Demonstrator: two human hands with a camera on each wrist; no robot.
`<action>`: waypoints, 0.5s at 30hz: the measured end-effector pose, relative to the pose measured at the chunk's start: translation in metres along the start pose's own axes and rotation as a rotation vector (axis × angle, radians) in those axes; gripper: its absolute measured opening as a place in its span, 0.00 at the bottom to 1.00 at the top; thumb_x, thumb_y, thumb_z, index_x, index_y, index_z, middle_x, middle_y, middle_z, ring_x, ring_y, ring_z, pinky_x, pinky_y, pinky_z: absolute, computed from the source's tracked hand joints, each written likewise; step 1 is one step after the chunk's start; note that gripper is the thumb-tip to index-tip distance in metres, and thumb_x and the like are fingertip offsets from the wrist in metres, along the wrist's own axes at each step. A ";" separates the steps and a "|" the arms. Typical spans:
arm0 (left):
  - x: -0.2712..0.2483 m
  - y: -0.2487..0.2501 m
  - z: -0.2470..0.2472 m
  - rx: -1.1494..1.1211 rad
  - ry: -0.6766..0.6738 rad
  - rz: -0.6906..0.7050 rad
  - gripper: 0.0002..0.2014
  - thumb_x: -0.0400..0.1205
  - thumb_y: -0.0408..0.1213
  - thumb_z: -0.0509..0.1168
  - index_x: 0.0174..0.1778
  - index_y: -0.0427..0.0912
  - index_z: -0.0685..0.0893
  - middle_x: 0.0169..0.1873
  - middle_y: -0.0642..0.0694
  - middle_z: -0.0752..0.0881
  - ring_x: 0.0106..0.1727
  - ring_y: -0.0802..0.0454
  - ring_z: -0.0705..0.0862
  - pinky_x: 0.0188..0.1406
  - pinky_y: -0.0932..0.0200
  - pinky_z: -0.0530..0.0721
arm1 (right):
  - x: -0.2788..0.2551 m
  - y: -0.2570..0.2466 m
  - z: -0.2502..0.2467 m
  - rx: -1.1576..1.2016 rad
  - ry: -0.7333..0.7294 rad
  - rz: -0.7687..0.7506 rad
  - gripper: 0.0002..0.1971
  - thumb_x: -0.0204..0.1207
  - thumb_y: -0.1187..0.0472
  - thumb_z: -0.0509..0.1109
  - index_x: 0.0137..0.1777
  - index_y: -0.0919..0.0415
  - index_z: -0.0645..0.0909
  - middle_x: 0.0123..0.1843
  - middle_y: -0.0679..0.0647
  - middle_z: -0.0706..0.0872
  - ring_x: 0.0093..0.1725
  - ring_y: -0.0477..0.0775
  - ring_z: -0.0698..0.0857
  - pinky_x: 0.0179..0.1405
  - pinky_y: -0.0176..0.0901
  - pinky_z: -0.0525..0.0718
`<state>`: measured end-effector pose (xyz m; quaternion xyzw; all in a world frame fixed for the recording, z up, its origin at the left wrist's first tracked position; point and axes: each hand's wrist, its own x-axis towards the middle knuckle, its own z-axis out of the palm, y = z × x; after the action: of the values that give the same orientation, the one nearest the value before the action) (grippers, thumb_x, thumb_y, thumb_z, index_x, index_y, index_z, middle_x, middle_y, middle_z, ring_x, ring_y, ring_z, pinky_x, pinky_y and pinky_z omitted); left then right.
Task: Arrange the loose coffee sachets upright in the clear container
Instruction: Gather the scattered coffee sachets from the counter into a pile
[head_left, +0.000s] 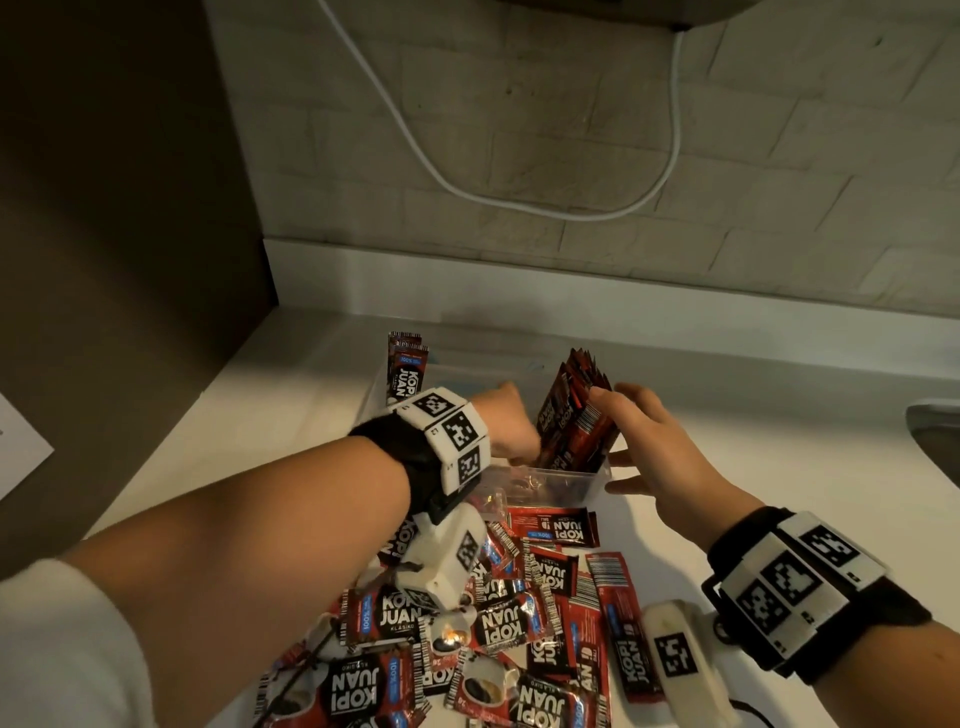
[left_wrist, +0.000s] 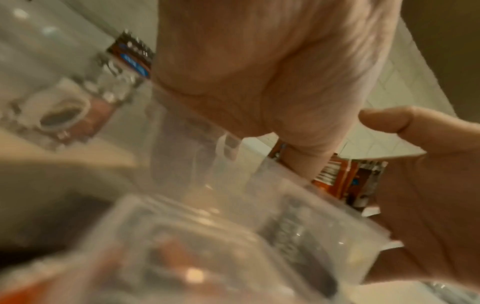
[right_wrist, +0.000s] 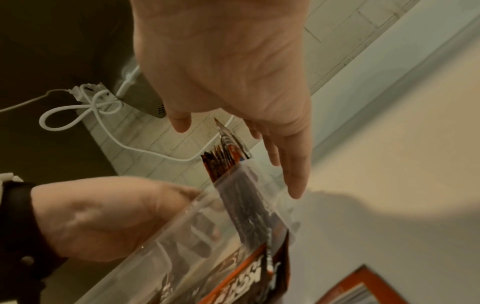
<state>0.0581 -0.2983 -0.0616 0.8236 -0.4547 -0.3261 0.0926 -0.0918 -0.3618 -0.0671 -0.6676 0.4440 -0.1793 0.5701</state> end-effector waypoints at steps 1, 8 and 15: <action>-0.001 -0.004 -0.003 0.096 -0.021 0.005 0.17 0.80 0.32 0.67 0.64 0.30 0.78 0.42 0.45 0.80 0.44 0.51 0.80 0.31 0.65 0.75 | 0.000 0.001 -0.001 -0.003 0.000 0.001 0.33 0.77 0.40 0.65 0.79 0.49 0.61 0.72 0.57 0.76 0.63 0.66 0.80 0.58 0.63 0.83; 0.005 -0.023 -0.002 0.337 -0.059 0.029 0.16 0.82 0.30 0.64 0.66 0.32 0.82 0.59 0.42 0.84 0.52 0.50 0.79 0.44 0.65 0.75 | 0.001 -0.001 -0.002 -0.016 -0.001 -0.007 0.32 0.77 0.40 0.64 0.77 0.51 0.64 0.69 0.57 0.78 0.61 0.64 0.81 0.54 0.60 0.83; -0.003 -0.022 -0.009 0.252 -0.072 0.066 0.17 0.84 0.34 0.63 0.68 0.36 0.82 0.65 0.39 0.84 0.64 0.43 0.82 0.40 0.66 0.74 | 0.001 -0.003 -0.005 -0.029 0.008 -0.013 0.29 0.78 0.40 0.64 0.74 0.52 0.67 0.68 0.55 0.78 0.58 0.60 0.81 0.50 0.56 0.83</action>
<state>0.0778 -0.2851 -0.0632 0.8012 -0.5218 -0.2924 -0.0172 -0.0938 -0.3653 -0.0627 -0.6782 0.4444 -0.1791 0.5573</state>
